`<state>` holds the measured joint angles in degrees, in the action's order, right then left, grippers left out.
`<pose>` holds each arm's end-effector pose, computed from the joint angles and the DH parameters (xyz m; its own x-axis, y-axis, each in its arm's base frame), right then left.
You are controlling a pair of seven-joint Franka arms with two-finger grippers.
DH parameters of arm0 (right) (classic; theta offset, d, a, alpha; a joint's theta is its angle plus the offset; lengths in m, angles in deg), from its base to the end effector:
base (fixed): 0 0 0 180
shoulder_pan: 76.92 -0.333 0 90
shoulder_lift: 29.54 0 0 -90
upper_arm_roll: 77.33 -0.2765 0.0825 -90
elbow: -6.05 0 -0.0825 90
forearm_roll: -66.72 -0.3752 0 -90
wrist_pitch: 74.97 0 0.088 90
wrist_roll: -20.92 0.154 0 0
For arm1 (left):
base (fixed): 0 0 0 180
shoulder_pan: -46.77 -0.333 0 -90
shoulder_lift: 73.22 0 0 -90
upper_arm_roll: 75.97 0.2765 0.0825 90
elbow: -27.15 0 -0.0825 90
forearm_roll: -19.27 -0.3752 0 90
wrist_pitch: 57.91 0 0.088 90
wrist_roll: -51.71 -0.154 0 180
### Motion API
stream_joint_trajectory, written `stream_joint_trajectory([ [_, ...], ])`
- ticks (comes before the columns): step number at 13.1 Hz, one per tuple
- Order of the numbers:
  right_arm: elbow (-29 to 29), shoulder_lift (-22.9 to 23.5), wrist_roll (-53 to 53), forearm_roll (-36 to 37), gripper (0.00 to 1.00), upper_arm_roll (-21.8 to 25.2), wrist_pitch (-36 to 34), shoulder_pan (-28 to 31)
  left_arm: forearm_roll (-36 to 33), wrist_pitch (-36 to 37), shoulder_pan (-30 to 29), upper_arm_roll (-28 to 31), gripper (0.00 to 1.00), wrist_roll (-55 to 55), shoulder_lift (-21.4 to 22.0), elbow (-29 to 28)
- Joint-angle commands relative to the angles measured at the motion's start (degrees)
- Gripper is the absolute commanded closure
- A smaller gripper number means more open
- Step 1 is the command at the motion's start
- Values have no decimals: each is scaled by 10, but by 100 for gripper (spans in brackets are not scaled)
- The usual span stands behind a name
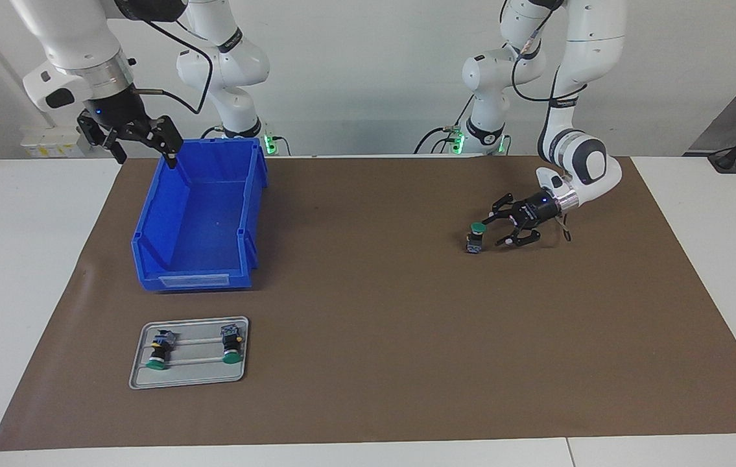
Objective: Place and press button with both arms
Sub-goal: 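Carry the button nearer the robot, set it down, open the left gripper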
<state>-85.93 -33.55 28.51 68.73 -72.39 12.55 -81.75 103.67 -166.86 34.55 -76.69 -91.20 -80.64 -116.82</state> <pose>0.5218 -0.0078 0.5556 0.9908 -0.1352 -0.0042 -0.1350 -0.9904 0.0298 0.4382 -0.0300 0.1844 0.2034 -0.2802 0.9381 -0.9437 -0.3114 0.1116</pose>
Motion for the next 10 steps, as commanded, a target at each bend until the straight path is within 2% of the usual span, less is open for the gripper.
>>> stream_joint_trajectory([
  [1,4,-2,-9,-15,0,-1,-9,4,-11,-14,11,1,33,26,-12,24],
  [4,4,-2,-9,-15,0,-1,-9,4,-47,-15,6,1,33,67,-9,43],
  [6,4,-2,-9,-15,0,-1,-9,4,-103,-17,5,2,33,136,-3,70],
  [10,3,-2,-9,-15,0,-1,-9,4,-247,-50,14,3,33,307,44,120],
])
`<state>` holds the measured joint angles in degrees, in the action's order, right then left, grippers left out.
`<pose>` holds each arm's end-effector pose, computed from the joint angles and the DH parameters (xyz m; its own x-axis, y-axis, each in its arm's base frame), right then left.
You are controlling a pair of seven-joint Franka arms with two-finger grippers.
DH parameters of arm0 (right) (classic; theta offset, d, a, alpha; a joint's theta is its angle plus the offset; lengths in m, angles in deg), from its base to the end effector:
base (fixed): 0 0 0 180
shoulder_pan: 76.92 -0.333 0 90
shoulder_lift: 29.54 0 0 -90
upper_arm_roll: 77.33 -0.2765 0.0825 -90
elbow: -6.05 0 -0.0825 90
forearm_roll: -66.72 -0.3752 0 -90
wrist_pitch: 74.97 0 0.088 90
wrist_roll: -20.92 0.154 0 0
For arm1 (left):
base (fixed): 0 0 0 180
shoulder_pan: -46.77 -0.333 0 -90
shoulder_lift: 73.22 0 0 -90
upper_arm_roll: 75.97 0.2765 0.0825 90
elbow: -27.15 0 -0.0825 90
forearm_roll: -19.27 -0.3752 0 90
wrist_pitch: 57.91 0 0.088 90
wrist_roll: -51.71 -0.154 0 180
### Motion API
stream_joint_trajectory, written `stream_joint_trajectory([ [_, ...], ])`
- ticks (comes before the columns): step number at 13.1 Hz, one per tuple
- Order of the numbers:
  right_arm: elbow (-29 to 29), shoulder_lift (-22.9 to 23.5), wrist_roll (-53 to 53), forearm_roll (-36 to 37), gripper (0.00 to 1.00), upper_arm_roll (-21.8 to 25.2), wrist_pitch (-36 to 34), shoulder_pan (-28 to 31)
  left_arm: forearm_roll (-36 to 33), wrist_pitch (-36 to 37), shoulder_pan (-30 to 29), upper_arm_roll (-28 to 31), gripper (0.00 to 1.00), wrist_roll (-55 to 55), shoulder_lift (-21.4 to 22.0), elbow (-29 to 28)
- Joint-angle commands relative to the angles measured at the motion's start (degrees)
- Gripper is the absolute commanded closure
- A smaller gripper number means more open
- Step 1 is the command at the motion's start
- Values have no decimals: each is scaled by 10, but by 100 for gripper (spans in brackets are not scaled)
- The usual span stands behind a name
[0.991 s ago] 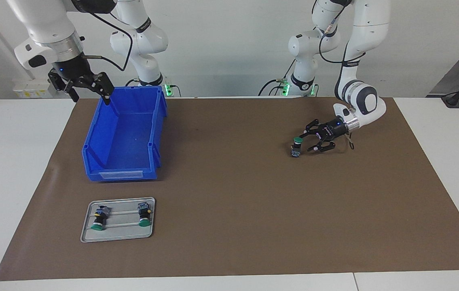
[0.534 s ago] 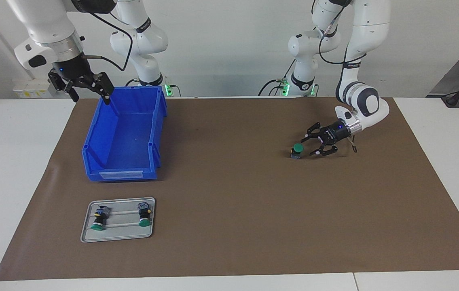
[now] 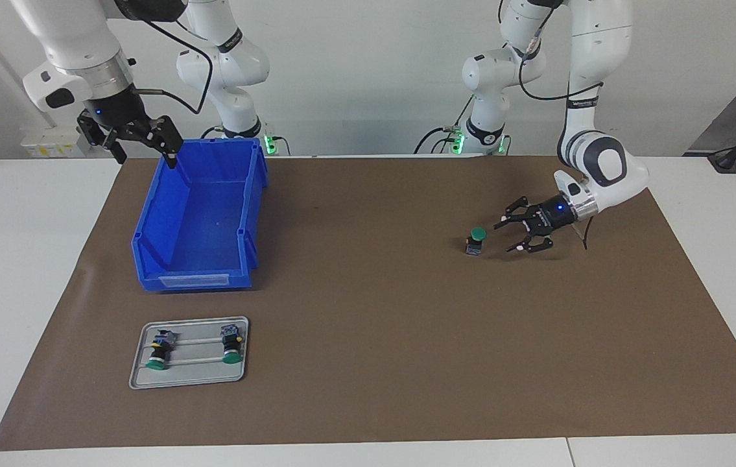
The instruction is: Place and press button with both arms
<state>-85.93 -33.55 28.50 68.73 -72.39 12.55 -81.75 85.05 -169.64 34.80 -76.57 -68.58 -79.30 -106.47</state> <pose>0.5218 -0.0078 0.5556 0.9908 -0.1350 -0.0042 -0.1348 -0.9904 0.0298 0.4827 -0.0058 0.2314 0.3377 -0.4662 0.8177 -0.9340 -0.2739 0.2295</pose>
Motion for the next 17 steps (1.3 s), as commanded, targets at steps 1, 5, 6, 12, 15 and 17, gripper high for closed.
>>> stream_joint_trajectory([
  [1,4,-2,-9,-15,0,-1,-9,4,-98,-20,13,2,33,130,34,37],
  [5,4,-2,-10,-15,0,-1,-9,4,-189,-15,22,-1,33,279,53,88],
  [6,4,-2,-9,-15,0,-1,-9,4,-211,-14,28,-1,33,310,53,102],
  [12,4,-2,-10,-15,0,-1,-9,4,-336,2,62,-4,32,502,67,175],
  [15,4,-2,-9,-15,0,-1,-9,4,-424,-5,102,-4,32,630,85,195],
  [17,4,-2,-9,-15,0,-1,-9,4,-496,-5,138,-4,32,741,94,209],
])
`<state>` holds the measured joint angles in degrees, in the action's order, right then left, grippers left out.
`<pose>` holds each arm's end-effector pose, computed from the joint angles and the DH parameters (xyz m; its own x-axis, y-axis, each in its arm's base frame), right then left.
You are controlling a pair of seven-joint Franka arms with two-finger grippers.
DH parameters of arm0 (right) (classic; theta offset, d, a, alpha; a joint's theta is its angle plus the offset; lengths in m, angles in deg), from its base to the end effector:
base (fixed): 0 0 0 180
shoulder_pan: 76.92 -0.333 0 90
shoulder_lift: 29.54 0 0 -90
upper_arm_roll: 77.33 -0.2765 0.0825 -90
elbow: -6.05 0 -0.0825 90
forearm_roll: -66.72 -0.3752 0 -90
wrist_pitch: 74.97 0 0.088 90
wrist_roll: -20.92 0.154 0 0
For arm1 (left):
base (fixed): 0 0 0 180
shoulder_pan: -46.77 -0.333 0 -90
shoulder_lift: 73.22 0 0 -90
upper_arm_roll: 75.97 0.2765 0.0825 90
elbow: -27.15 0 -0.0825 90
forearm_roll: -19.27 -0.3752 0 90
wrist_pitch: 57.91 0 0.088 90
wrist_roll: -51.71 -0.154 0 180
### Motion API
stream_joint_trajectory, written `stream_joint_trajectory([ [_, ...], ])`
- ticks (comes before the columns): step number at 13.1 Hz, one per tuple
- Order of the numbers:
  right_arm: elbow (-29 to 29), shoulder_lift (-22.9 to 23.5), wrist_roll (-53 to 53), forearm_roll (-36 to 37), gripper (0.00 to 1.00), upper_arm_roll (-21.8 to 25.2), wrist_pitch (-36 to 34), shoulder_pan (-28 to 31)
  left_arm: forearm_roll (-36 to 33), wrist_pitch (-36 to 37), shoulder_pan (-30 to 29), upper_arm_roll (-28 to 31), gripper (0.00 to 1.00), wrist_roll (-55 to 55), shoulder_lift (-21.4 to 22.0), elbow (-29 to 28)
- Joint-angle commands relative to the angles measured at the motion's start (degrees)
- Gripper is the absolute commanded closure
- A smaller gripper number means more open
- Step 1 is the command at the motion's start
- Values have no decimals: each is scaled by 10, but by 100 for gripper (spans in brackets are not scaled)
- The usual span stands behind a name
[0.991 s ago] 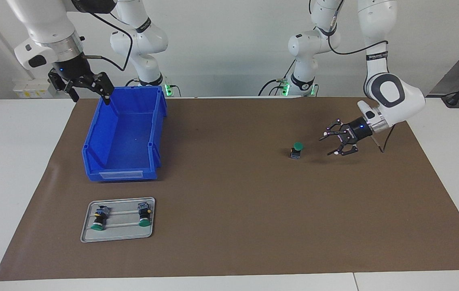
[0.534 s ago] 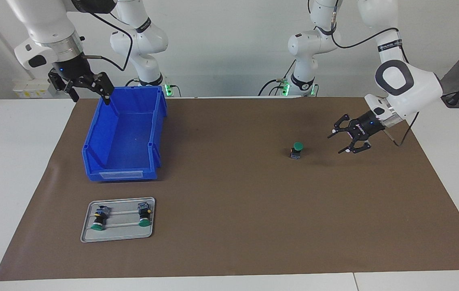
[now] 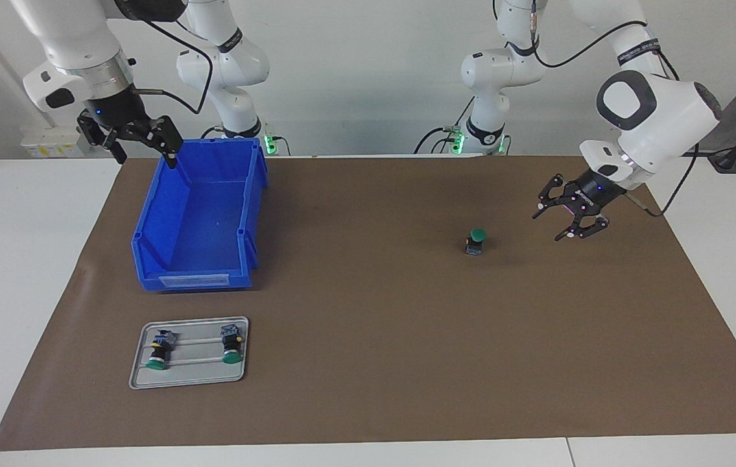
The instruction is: Place and press button with both arms
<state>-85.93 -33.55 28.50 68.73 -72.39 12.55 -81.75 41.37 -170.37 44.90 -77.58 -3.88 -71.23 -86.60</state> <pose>0.5218 -0.0078 0.5556 0.9908 -0.1350 -0.0042 -0.1348 -0.9904 0.0298 0.5449 -0.0385 0.4042 0.6774 -0.6804 0.2798 -0.7346 -0.6457 0.2083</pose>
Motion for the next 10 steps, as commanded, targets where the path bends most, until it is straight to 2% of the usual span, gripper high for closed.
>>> stream_joint_trajectory([
  [1,4,-2,-9,-15,0,-1,-9,4,-96,6,54,6,32,150,20,14],
  [2,4,-2,-9,-15,0,-1,-9,4,-127,7,70,5,27,211,25,15],
  [3,4,-2,-9,-15,0,-1,-9,4,-145,8,85,4,0,272,31,14],
  [6,4,-2,-9,-15,0,-1,-9,4,-148,24,114,0,0,411,36,13],
  [7,4,-2,-9,-15,0,-1,-9,4,-148,22,124,0,4,449,40,6],
  [9,4,-2,-9,-15,0,-1,-9,4,-151,47,134,-4,79,505,43,5],
  [10,4,-2,-9,-15,0,-1,-9,4,-159,62,136,-5,100,532,48,2],
])
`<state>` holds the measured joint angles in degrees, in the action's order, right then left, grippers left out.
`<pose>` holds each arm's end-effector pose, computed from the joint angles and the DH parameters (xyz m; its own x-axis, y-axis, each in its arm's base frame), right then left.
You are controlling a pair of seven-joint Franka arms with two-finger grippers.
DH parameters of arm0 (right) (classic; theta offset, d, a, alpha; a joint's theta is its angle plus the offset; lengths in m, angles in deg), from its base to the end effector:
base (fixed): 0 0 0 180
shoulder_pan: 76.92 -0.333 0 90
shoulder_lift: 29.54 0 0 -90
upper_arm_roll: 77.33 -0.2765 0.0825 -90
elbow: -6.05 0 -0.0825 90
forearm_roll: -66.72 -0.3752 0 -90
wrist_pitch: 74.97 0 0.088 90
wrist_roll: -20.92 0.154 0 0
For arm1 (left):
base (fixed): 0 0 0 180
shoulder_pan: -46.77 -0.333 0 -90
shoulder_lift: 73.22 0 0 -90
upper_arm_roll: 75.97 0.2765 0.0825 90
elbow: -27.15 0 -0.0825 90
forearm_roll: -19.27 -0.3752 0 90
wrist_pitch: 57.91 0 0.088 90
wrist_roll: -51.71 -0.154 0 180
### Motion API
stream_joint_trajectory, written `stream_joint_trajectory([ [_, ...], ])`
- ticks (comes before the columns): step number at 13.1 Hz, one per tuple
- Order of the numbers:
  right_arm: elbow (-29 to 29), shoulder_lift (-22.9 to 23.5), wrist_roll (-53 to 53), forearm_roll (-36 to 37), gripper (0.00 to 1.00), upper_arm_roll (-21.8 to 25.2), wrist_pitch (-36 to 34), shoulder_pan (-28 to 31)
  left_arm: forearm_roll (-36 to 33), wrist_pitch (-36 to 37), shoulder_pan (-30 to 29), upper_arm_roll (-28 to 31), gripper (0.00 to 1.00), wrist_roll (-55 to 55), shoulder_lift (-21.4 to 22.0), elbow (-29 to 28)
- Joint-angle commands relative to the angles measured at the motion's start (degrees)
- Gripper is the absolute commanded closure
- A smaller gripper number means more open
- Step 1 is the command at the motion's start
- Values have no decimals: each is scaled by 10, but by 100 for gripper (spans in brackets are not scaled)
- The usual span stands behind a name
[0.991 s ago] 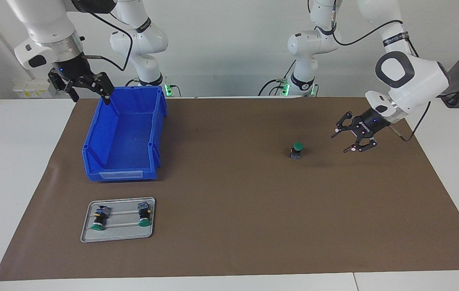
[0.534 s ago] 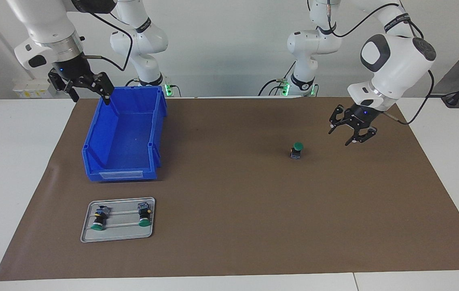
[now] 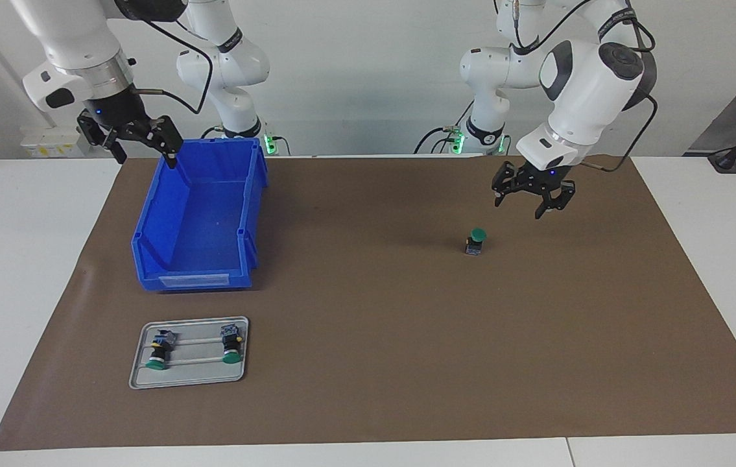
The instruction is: Place and press button with both arms
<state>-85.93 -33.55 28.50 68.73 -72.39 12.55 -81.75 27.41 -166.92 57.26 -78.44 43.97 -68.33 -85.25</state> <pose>0.5218 -0.0078 0.5556 0.9908 -0.1350 -0.0042 -0.1348 -0.9904 0.0298 0.5163 -0.1361 0.4307 0.9503 -0.3086 0.0406 -0.3113 -0.9418 0.1271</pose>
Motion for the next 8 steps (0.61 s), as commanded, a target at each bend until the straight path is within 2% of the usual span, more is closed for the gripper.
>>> stream_joint_trajectory([
  [1,4,-2,-9,-15,0,-1,-9,4,-25,16,17,3,100,84,22,-24],
  [4,4,-2,-9,-15,0,-1,-9,4,-46,-12,42,2,100,102,27,-58],
  [8,4,-2,-9,-15,0,-1,-9,4,-47,-109,70,2,100,106,19,-135],
])
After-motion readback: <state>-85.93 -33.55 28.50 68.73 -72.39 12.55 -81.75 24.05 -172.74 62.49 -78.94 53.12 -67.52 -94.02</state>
